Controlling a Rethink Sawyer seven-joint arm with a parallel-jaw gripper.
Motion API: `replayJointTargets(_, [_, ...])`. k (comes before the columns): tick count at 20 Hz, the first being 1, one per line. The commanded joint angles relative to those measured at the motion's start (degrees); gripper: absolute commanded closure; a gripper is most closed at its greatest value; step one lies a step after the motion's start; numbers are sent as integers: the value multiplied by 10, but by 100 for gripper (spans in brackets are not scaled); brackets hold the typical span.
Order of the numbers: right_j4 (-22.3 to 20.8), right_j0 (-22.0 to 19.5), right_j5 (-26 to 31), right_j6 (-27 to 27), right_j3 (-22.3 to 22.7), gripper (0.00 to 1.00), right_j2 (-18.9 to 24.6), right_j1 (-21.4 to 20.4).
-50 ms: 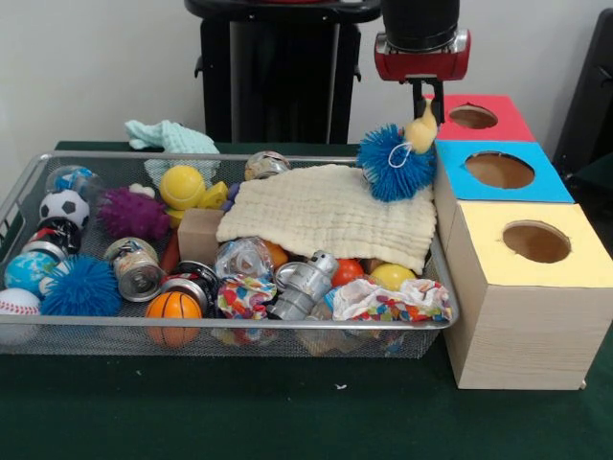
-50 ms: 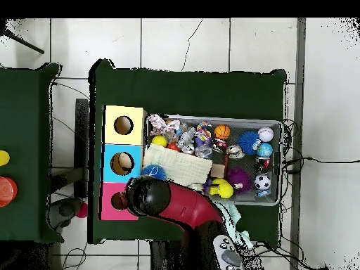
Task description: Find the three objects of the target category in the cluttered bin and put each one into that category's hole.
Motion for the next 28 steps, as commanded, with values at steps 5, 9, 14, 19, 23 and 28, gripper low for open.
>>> replayJointTargets(5, [62,20,-22,172,28,100,-3,-7])
replayJointTargets(9, [66,17,-25,167,30,100,-1,-5])
replayJointTargets(14, [66,12,-37,159,34,100,2,-2])
replayJointTargets(19, [68,10,-36,158,33,100,6,3])
replayJointTargets(23, [76,6,-37,158,35,100,11,3])
replayJointTargets(28, [85,8,-36,163,37,100,12,2])
